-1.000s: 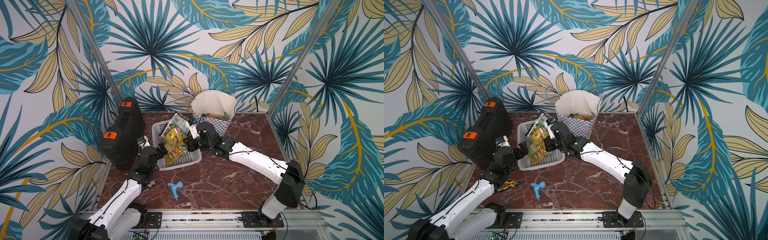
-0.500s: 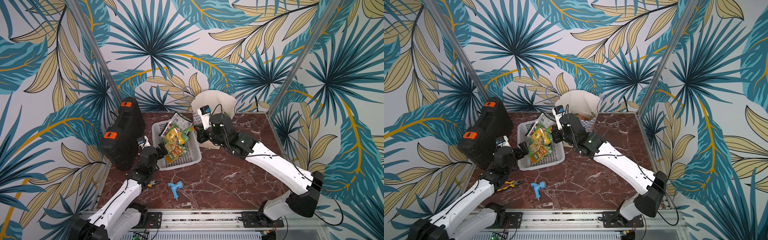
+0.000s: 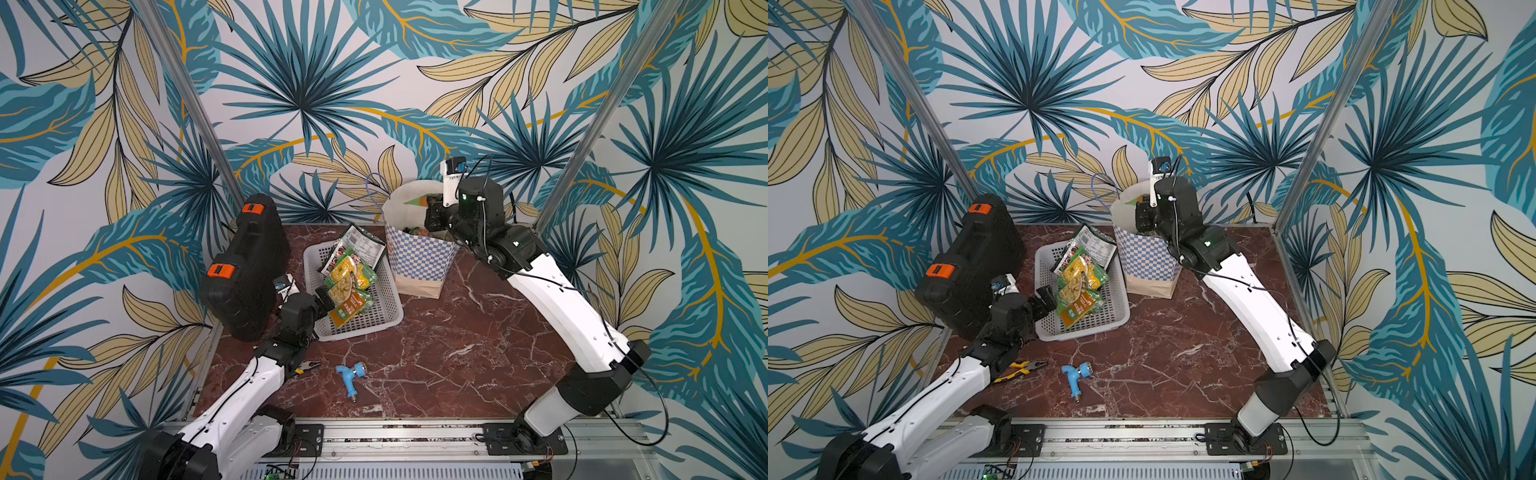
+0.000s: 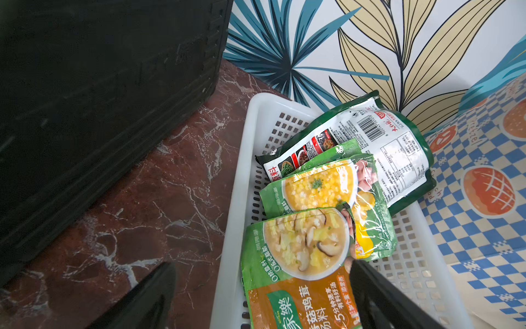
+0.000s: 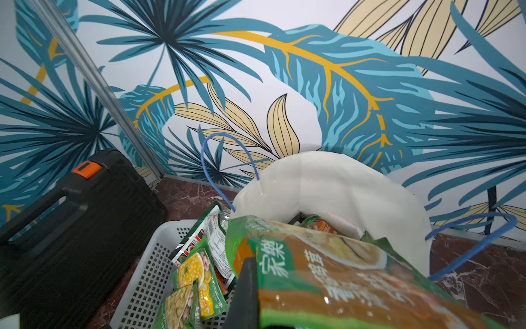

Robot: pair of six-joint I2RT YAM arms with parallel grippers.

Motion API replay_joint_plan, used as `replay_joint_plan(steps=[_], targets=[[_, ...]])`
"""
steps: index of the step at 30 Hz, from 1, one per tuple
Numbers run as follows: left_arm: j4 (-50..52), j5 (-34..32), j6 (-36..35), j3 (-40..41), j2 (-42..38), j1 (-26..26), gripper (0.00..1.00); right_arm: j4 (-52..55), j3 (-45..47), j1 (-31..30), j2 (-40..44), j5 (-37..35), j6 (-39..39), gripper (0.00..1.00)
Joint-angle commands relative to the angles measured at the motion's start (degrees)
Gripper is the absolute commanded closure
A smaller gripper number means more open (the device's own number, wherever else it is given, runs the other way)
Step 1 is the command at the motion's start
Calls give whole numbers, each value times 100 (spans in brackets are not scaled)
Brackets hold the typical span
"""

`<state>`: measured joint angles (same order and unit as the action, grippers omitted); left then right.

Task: Place the condiment packets inside the bag
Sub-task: Place the condiment packet in the paper bag, then move the storage box to the center of the board.

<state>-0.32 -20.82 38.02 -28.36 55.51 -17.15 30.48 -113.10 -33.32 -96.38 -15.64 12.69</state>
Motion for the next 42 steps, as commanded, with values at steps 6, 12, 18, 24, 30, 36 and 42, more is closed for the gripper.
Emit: replay_joint_plan(steps=[6, 12, 18, 24, 30, 36, 42], targets=[[271, -244, 98, -56, -72, 45, 0, 687, -158, 257, -562, 802, 278, 69], [615, -390, 215, -186, -183, 43, 0, 679, 160, 244, -304, 1361, 348, 53], [821, -368, 276, -220, -413, 44, 0, 670, 719, -61, 75, 1656, 179, 49], [1515, -509, 503, -556, -453, 45, 0, 544, 1574, -321, 560, 1850, 161, 45], [2717, -244, 496, -1153, -401, 45, 0, 245, 2681, -415, 1293, 1944, 232, 33], [3588, 773, 516, -1321, -190, 50, 0, -191, 3865, -466, 1815, 2224, 487, 28], [3818, 1115, 776, -1132, 156, 45, 0, -636, 4800, -489, 1807, 2453, 688, 28]])
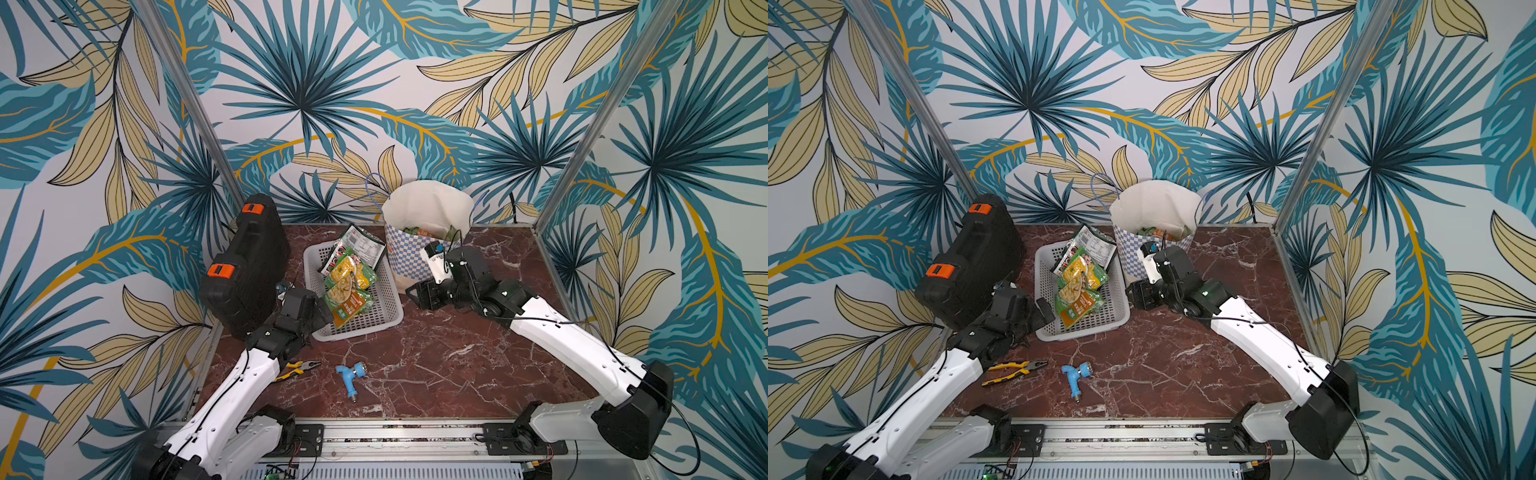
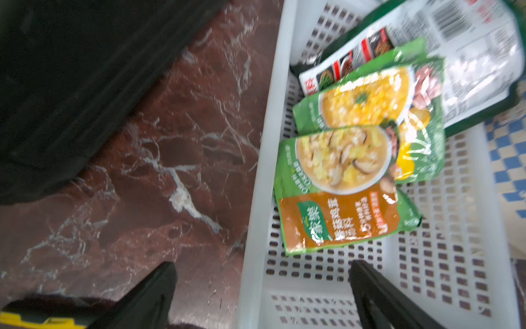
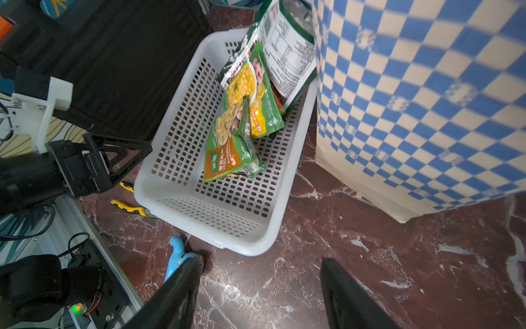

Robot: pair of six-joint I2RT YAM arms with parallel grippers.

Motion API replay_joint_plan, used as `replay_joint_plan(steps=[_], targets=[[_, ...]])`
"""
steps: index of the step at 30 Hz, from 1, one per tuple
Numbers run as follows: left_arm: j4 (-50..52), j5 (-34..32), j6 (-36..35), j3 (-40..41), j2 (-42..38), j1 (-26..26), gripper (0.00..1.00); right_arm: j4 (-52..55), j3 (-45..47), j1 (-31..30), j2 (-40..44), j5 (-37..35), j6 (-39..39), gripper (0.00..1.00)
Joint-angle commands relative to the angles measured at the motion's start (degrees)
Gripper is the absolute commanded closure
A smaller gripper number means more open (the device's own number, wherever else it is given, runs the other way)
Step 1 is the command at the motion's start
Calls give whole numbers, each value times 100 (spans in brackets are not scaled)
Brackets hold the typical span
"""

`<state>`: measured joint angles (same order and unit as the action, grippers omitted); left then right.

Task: Place the condiment packets inside the bag
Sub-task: Move the storage box to the center of the board.

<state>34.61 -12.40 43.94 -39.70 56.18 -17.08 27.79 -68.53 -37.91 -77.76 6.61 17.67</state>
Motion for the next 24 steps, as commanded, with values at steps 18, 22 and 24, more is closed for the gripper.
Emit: replay_joint_plan(steps=[18, 22, 24], targets=[[2001, -252, 1152, 394, -526, 38, 61, -923, 1147, -265, -495, 594, 394, 28], [2407, -419, 1334, 582, -997, 35, 62, -942, 1175, -301, -501, 603, 404, 28], [2656, -522, 1457, 649, -1154, 38, 62, -942, 1193, -325, -494, 596, 405, 28]])
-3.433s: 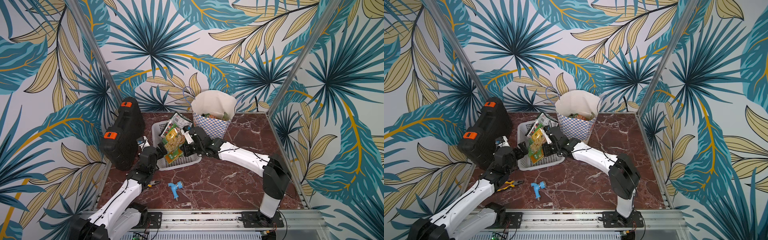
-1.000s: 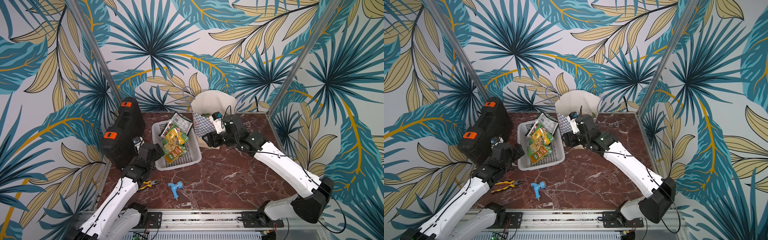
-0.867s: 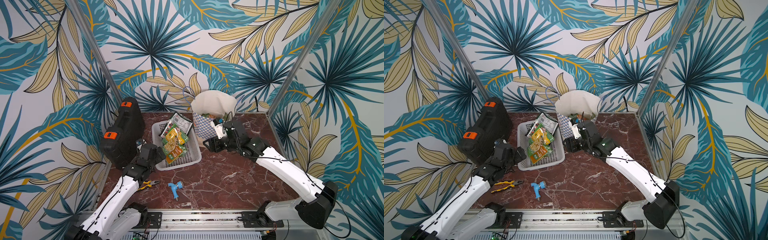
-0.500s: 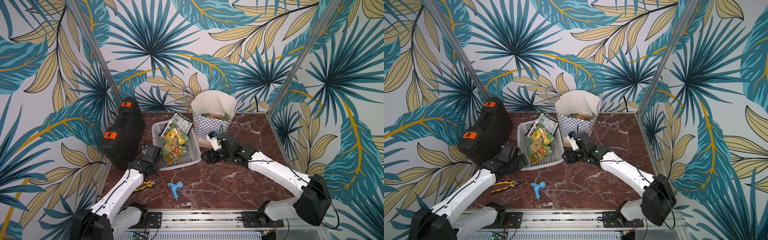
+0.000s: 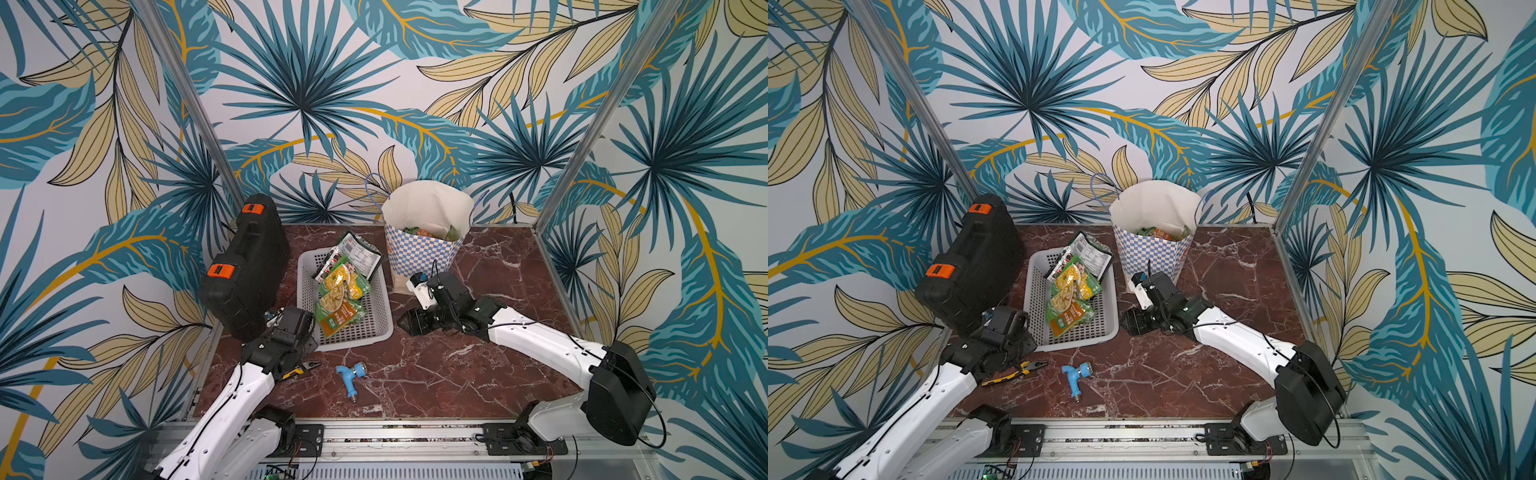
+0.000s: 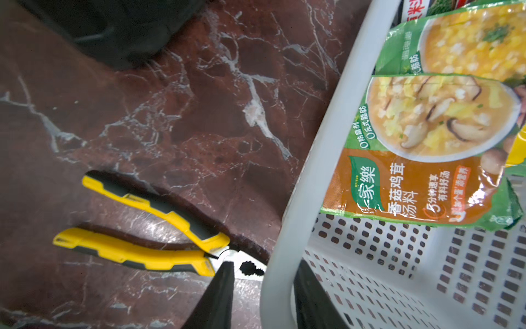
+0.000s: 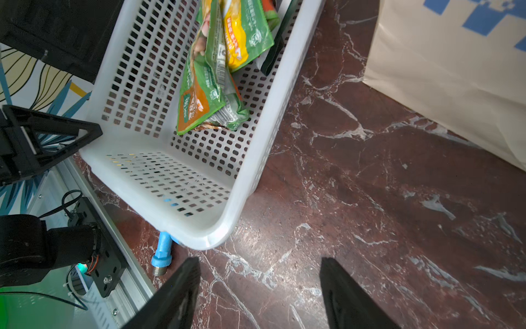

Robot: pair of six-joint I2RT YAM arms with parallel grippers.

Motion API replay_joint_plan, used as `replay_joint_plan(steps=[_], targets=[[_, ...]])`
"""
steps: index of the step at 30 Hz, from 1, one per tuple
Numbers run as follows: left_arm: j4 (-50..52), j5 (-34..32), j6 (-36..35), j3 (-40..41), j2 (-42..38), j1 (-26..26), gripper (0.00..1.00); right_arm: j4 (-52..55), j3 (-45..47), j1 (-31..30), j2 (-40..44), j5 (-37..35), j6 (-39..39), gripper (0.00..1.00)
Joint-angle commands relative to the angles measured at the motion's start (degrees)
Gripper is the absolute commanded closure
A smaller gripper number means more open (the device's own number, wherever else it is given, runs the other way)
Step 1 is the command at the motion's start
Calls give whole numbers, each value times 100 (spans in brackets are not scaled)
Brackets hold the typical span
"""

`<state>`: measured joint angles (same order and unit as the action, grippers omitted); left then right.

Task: Place the condiment packets inside the bag
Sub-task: Move the storage box to the center of the board, then pick up the condiment packet from the storage box.

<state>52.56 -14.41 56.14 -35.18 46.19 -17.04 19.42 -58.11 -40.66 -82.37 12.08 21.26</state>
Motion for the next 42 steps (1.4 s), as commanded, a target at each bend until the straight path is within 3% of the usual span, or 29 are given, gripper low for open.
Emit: replay_joint_plan(steps=[1, 9, 15, 23, 30, 36, 39, 42], targets=[[989, -399, 308, 225, -225, 34, 62, -105, 159, -64, -25, 49, 54, 28], [1349, -510, 570, 211, -614, 38, 63, -68, 152, -165, 18, 1, 57, 28], [176, 220, -527, -226, -653, 30, 41, 102, -201, -278, -45, -90, -31, 28], [-604, 35, -1461, -1027, -341, 34, 13, 272, -920, -503, -454, -94, -167, 30], [-2487, -10, -1754, -503, -271, 35, 4, 317, -1656, -829, -1126, 6, -171, 38], [-3806, -193, -2083, 131, -61, 34, 3, 322, -2321, -953, -1904, 126, -53, 45], [-4227, -90, -2366, 464, 2, 34, 3, 373, -2634, -1005, -2274, 128, -15, 48], [-4391, -399, -2483, 750, -2, 34, 1, 455, -2957, -1025, -2632, 95, 0, 49]])
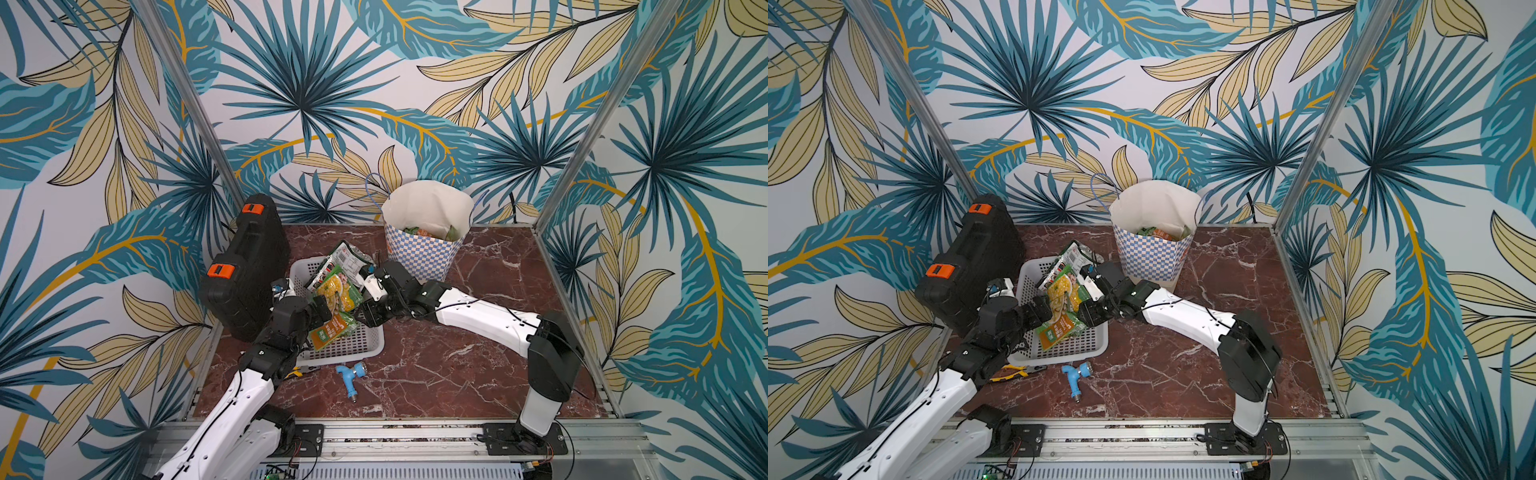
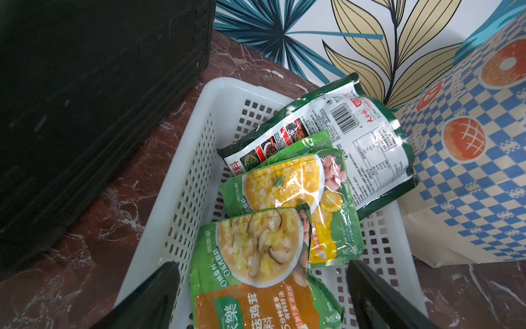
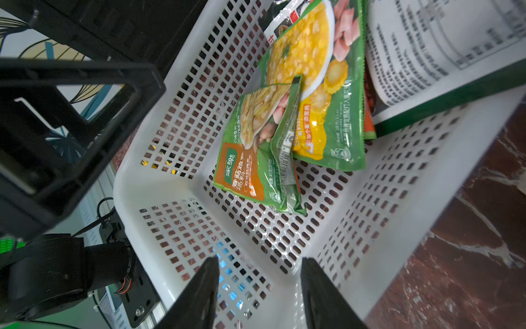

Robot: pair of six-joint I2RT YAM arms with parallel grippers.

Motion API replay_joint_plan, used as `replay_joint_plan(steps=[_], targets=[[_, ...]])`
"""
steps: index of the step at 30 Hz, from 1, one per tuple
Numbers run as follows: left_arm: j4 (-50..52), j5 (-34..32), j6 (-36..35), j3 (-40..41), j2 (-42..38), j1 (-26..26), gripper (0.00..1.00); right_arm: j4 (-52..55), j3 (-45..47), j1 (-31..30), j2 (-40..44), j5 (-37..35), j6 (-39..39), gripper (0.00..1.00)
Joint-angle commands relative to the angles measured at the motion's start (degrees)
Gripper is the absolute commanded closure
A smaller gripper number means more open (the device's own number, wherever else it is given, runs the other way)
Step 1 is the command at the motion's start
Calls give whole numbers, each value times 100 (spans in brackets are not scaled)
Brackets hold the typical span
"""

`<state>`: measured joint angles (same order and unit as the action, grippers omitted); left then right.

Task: Place the condiment packets inside the bag
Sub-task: Pick up the condiment packet from the storage box.

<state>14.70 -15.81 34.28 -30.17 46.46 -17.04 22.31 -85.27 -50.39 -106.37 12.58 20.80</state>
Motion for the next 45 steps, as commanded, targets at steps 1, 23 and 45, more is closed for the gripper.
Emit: replay_joint_plan(steps=[1, 23, 45], targets=[[-576, -360, -252, 302, -54, 34, 0, 201, -359, -51, -353, 7, 39, 49], [-680, -497, 195, 557, 38, 141, 0, 1066, -2644, -21, -2601, 93, -118, 48], [-872, -208, 40, 669, -268, 165, 0, 106, -1044, -38, -434, -627, -81, 100]])
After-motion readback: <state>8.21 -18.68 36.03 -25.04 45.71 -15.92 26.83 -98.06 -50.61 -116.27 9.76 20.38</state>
